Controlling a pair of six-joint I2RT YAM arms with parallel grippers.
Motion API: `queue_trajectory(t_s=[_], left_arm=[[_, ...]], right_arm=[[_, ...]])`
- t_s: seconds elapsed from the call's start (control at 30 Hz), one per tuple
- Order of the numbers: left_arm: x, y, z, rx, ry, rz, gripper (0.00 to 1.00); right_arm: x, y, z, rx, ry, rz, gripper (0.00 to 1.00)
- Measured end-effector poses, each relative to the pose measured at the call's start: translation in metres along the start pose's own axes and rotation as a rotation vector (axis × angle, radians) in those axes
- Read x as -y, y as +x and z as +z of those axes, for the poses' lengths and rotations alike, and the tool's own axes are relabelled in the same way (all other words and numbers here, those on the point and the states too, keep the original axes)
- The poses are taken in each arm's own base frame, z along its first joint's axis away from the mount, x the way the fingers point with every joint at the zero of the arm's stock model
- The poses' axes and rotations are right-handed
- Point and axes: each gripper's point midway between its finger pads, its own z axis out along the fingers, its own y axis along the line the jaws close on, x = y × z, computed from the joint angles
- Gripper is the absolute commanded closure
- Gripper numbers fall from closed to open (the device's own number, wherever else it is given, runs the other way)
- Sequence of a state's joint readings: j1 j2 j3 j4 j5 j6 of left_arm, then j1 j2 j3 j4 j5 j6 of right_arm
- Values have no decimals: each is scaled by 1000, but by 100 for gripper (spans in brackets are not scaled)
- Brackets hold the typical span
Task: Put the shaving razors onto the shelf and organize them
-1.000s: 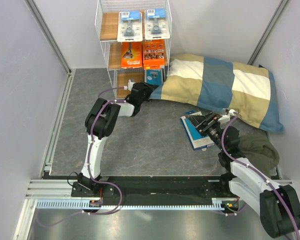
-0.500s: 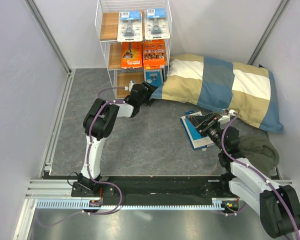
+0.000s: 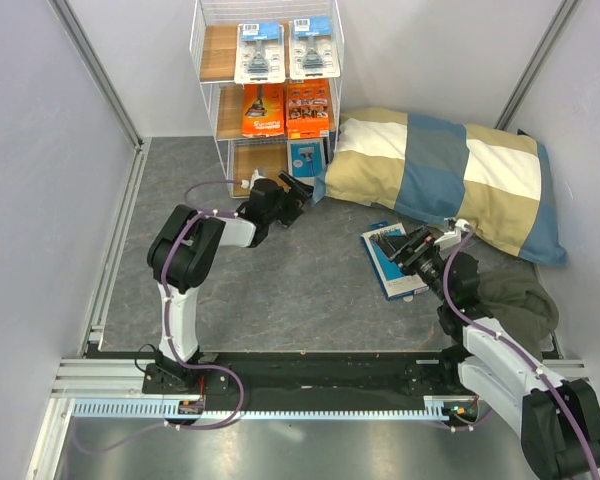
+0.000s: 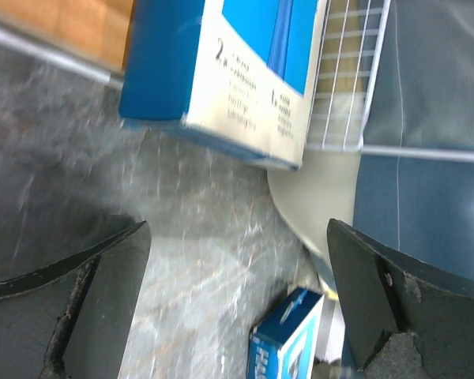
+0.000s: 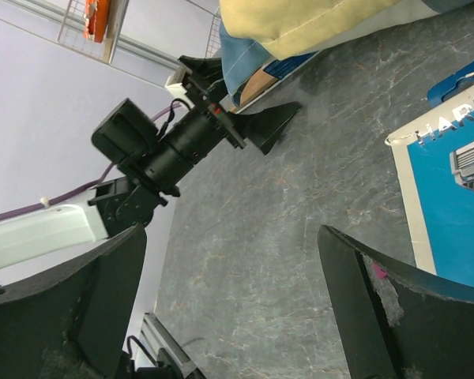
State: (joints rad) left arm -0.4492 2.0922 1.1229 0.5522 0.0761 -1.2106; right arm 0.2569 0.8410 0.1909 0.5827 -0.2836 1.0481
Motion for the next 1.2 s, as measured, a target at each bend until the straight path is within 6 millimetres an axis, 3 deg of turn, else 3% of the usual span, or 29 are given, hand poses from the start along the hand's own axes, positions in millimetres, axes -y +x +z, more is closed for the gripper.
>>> queue_trajectory(t_s=[0.17, 0.37, 0.53, 0.67, 0.87, 1.03, 1.2], left_arm=[[7, 4, -24, -14, 32, 9, 0], [46, -1, -59, -16, 139, 46, 0], [68, 6, -81, -50, 206, 88, 0], [61, 27, -89, -108, 198, 123, 0], [39, 75, -101, -226, 135, 197, 0], [39, 111, -116, -308, 127, 282, 0], [38, 139, -129, -375, 119, 349, 0]], right_arm=[[0, -5, 2, -13, 41, -68, 2], [-4, -21, 0, 15, 94, -180, 2], [5, -31, -1, 27, 170, -254, 2], [22, -37, 0, 31, 269, -289, 2], [60, -37, 4, -19, 431, -302, 2], [95, -32, 3, -74, 550, -294, 2], [121, -45, -2, -59, 651, -283, 2]])
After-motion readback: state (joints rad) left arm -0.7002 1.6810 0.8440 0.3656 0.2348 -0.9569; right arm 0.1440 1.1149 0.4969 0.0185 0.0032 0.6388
